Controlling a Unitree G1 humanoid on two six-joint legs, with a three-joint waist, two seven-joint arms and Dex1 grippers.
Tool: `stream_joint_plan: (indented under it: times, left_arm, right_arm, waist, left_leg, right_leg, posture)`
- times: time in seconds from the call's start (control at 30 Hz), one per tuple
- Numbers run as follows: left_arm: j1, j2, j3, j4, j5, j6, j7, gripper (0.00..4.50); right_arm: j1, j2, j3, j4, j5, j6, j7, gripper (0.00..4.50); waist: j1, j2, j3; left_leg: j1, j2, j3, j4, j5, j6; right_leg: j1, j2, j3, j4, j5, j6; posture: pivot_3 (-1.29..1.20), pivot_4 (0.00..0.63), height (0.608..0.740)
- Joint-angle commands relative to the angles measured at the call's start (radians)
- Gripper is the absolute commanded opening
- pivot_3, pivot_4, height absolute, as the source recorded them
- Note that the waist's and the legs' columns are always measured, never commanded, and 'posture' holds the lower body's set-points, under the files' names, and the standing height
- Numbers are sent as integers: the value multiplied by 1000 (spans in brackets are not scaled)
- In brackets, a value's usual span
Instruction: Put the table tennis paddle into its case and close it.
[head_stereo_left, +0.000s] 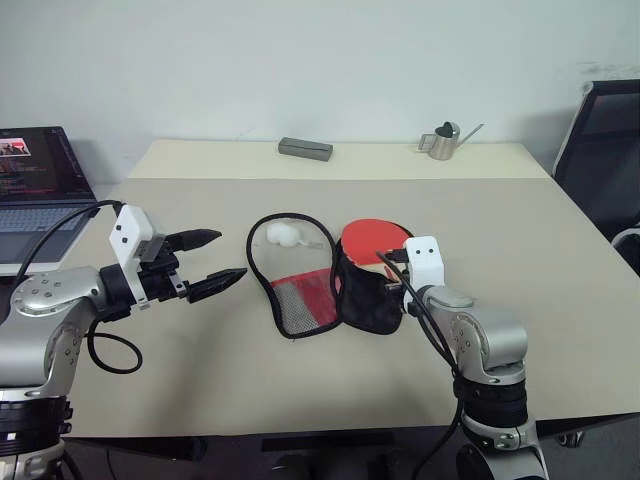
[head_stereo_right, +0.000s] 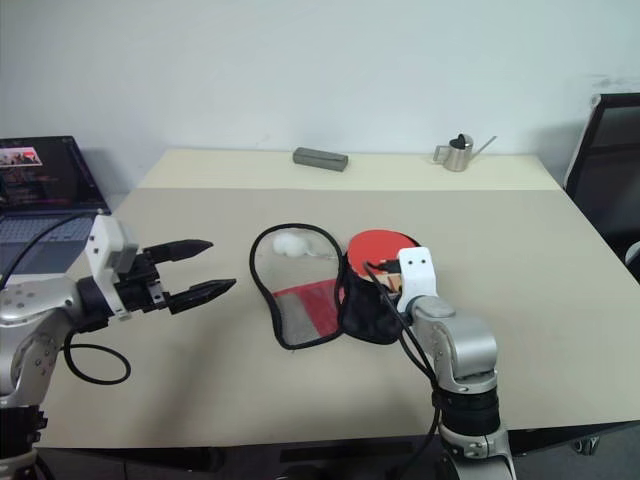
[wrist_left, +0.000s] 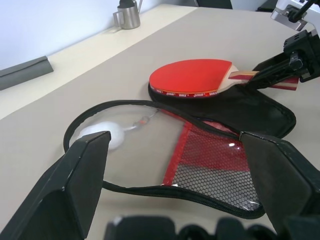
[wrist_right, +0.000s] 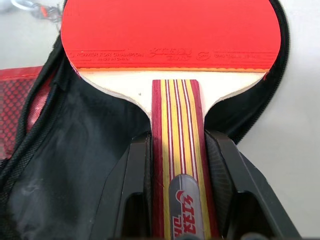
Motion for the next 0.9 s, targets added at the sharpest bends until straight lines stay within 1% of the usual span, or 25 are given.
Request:
stream_joint_plan:
  times: [0.03,0.17,0.23,0.3,0.4,0.5,0.53,0.6,0.67,0.73,0.77,0.83,0.87,0.9]
  left_arm:
    - [-9,4,16,-19,-4,-16,4,4500]
    - [-13,2,14,-16,-4,-17,4,4500]
    - [-14,2,14,-15,-4,-17,4,4500]
    - [-16,1,12,-16,-5,-17,4,4500]
    - [-20,-3,7,-23,-9,-13,6,4500]
    - [-26,-11,-4,-30,-11,-12,4,4500]
    - [-28,-14,-10,-36,-13,-11,3,4500]
    - [-31,-18,-16,-42,-15,-9,2,4500]
    - [-32,-17,-20,-58,-28,0,-8,4500]
    - [-28,-10,-22,-73,-40,10,-23,4500]
    - [-27,-8,-21,-78,-44,14,-27,4500]
    - [-27,-5,-19,-82,-46,16,-30,4500]
    - [-29,-4,-18,-84,-47,17,-30,4500]
    - [-33,-3,-19,-85,-47,19,-31,4500]
  right_arm:
    - [-35,-2,-8,-44,12,-28,15,2367]
    - [-38,-31,2,-59,10,-18,32,3702]
    - [-35,-60,21,-90,26,-34,68,4306]
    - [-38,-60,3,-149,82,-77,130,4306]
    - [-44,-162,16,-178,107,-196,232,4306]
    - [-25,-233,-31,-148,154,-261,317,4306]
    - [-6,-280,-31,-142,173,-294,374,3937]
    - [23,-349,-17,-133,195,-348,448,3435]
    - [75,-428,-21,-114,232,-395,551,2750]
    - [101,-483,-42,-66,254,-434,613,2022]
    - [106,-505,-47,-39,257,-454,635,1732]
    - [110,-532,-47,0,257,-486,658,1011]
    - [113,-546,-46,27,253,-506,669,580]
    - [116,-560,-42,70,235,-533,672,279]
  waist:
    - [-1,0,0]
    - [-1,0,0]
    - [-1,0,0]
    - [-2,0,0]
    - [-6,0,0]
    - [-5,-3,-2]
    - [-5,-3,-2]
    - [-5,-3,-2]
    - [-6,-3,-2]
    - [-6,-3,-2]
    - [-5,-3,-2]
    - [-6,-3,-1]
    - [-7,-3,-1]
    - [-7,-3,-2]
  left_leg:
    - [0,0,0,0,0,0]
    - [0,0,0,0,0,0]
    - [0,0,0,0,0,0]
    - [0,0,0,0,0,0]
    - [0,1,0,0,0,0]
    - [1,0,0,0,0,0]
    - [1,0,0,0,0,0]
    - [1,0,0,0,0,0]
    - [0,0,0,0,0,0]
    - [0,0,0,0,0,0]
    - [0,0,1,0,0,0]
    - [1,0,1,0,0,0]
    - [1,1,1,0,0,0]
    - [1,1,1,0,0,0]
  right_leg:
    - [0,0,0,0,0,0]
    - [0,0,0,0,0,0]
    - [0,0,0,0,0,0]
    - [0,0,0,0,0,0]
    - [0,0,0,0,0,0]
    - [2,0,0,-1,0,1]
    - [2,0,0,-1,0,1]
    - [2,0,-1,-1,0,1]
    - [2,0,0,-1,0,1]
    - [2,-1,0,-1,0,1]
    - [3,-1,0,-1,0,1]
    - [7,-1,0,-1,0,1]
    - [7,-1,0,-1,0,1]
    - [7,-1,0,-1,0,1]
  posture:
    - [0,150,740]
    - [0,150,740]
    - [0,150,740]
    - [0,150,740]
    - [0,150,740]
    - [0,150,740]
    - [0,150,740]
    - [0,150,740]
    - [0,150,740]
    - [0,150,740]
    - [0,150,740]
    - [0,150,740]
    - [0,150,740]
    - [0,150,740]
